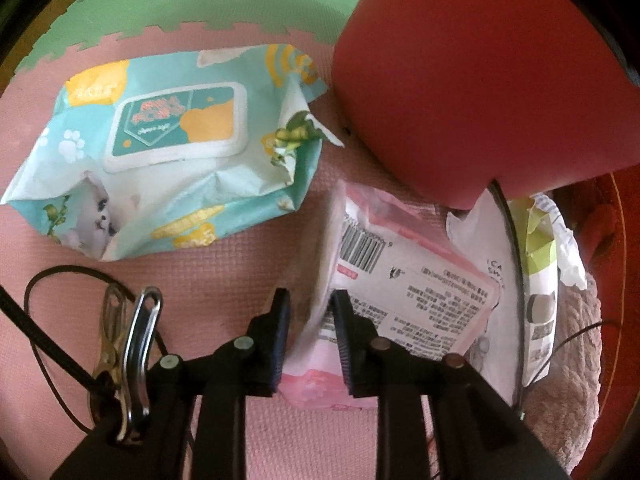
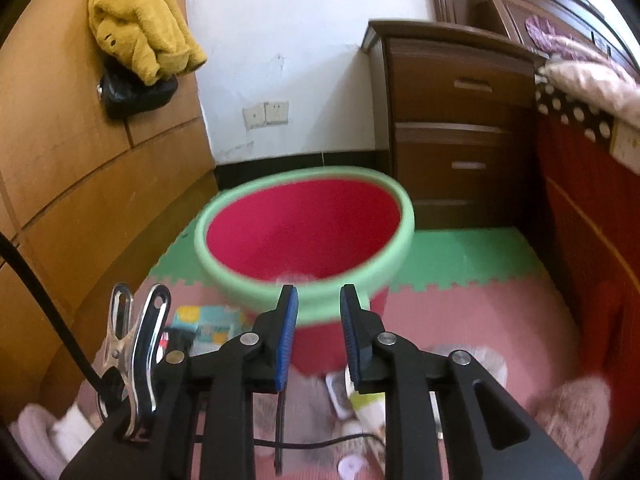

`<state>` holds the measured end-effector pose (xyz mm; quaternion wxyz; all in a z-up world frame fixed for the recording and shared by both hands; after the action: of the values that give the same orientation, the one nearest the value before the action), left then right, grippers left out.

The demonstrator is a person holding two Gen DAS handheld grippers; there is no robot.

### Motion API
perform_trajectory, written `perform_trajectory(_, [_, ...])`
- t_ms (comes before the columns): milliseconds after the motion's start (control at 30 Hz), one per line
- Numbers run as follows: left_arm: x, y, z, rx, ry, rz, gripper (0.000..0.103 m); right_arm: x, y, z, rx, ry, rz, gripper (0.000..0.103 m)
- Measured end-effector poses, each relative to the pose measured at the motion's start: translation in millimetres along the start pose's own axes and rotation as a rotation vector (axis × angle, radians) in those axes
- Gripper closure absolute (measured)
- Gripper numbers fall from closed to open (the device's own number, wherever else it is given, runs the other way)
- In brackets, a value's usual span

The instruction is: Collect trash

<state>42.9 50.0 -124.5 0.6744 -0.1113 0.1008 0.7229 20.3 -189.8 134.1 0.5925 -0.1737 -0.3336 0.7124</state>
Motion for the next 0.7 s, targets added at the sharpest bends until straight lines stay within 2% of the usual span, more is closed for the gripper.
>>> perform_trajectory(133, [5,2,12,-0.027,0.012,0.028,0.074,-8,32,-2,0.043,-0.019,-0.021,0.08])
perform_trajectory(267, [6,6,27,-0.06,0.033,0.053,0.073,-15,59,-2,0.063,-0.026,-0.032,0.08])
perform_trajectory(533, [-10,21,62,-0.148,0.018,0.011,0.071,-24,98,-16,0.114,-0.016,-0.021,0.08])
perform_trajectory(700, [-37,33,71,-0.156,0.017,-0.026,0.07,-32,114,-27,0.144,-0.029,-0.037,0.08])
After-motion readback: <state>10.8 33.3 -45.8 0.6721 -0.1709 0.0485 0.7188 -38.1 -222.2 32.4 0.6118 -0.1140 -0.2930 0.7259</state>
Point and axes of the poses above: each gripper's, at about its wrist camera, not at the fingertips, and z roughly against the way its jaws point, x to its left, y to its underside, the point moved 4 cm from there along -z, roughly the way its jaws point, and after that the axes turned 11 degrees about x, right-handed, at the moved point
